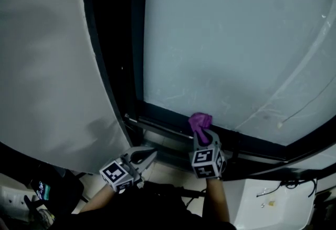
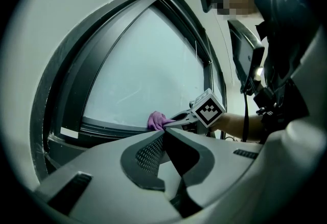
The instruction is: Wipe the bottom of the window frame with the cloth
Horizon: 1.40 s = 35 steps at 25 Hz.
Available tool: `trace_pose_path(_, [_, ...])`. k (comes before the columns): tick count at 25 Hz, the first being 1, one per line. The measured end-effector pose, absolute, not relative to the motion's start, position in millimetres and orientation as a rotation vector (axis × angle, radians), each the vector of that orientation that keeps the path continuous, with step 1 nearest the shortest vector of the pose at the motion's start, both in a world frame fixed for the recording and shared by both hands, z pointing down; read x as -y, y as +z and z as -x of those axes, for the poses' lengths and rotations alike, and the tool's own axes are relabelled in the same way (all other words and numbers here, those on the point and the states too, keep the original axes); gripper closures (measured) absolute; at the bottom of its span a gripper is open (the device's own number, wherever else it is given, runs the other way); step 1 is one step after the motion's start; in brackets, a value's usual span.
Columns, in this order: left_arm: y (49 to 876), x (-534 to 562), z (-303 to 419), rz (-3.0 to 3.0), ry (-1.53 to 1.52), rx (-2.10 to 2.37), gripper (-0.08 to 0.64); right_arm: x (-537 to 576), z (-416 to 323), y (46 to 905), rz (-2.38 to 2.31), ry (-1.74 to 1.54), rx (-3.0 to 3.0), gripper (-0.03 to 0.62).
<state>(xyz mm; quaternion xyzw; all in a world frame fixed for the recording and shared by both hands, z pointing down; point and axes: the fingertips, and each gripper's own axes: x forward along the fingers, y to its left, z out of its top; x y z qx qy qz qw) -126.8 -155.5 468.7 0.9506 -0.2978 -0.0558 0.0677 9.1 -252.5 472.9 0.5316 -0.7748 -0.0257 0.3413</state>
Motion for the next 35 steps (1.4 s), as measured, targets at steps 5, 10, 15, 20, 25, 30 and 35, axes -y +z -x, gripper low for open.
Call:
trace_pose_path(5, [469, 158, 127, -2.869, -0.167, 0.87, 0.56, 249, -22, 468, -1.47, -0.019, 1.985, 0.526])
trace_pose_path(10, [474, 161, 127, -2.867, -0.159, 0.845, 0.56, 249, -40, 470, -1.546, -0.08, 1.906, 0.526])
trace_pose_path(15, [475, 161, 119, -2.876, -0.151, 0.771, 0.56, 243, -56, 469, -1.686, -0.038, 1.846, 0.526])
trace_pose_path(20, [477, 163, 112, -2.899, -0.119, 0.691, 0.56, 239, -75, 468, -1.831, -0.012, 1.786, 0.526])
trace_pose_path(25, [475, 164, 110, -2.917, -0.101, 0.622, 0.56, 236, -80, 463, -1.943, 0.007, 1.796, 0.526])
trace_pose_path(30, [477, 166, 114, -2.931, -0.07, 0.566, 0.56, 225, -95, 454, -2.174, 0.091, 1.84, 0.526])
trace_pose_path(35, [486, 161, 107, -2.92, -0.041, 0.514, 0.56, 214, -104, 457, -2.327, 0.175, 1.902, 0.526])
